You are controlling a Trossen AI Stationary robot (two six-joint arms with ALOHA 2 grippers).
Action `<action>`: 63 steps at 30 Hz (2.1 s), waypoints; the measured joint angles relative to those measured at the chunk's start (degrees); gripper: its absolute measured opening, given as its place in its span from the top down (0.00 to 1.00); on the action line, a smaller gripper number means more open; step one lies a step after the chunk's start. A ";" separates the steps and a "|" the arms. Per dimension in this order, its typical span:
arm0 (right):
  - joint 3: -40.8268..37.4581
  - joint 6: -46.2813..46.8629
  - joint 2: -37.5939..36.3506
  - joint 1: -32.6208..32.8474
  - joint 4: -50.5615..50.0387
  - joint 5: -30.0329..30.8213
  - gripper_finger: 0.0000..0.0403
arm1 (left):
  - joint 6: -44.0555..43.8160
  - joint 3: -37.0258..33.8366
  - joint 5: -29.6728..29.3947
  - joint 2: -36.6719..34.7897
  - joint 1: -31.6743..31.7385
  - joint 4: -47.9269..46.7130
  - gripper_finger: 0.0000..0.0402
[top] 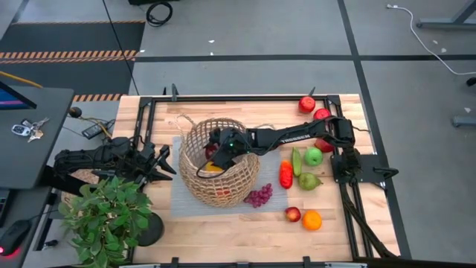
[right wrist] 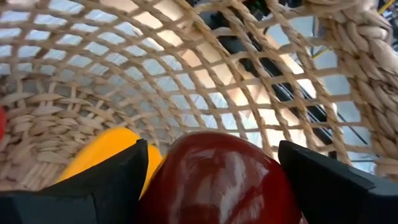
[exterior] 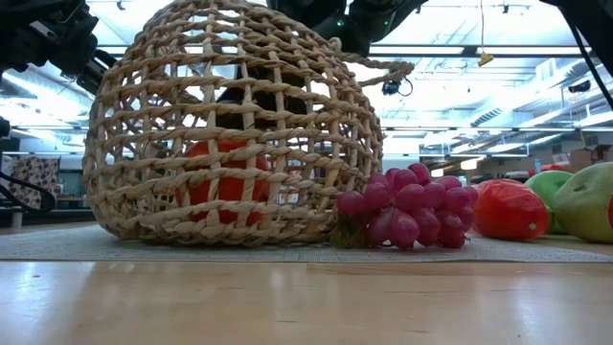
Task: Build produce basket
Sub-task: Put the red apple into the brown basket, then put the red mango into the brown basket
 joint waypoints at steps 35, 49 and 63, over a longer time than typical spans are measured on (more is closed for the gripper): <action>-0.04 19.49 -26.64 -1.35 -12.54 18.02 0.08 | -0.01 0.00 0.00 0.00 0.00 0.02 0.70; -23.52 28.58 -43.80 11.91 -5.99 22.70 0.08 | 0.00 0.00 0.01 0.00 0.01 0.02 0.70; -36.79 43.56 -48.31 31.12 -2.54 42.38 0.08 | -0.01 0.00 0.01 0.00 -0.01 0.02 0.70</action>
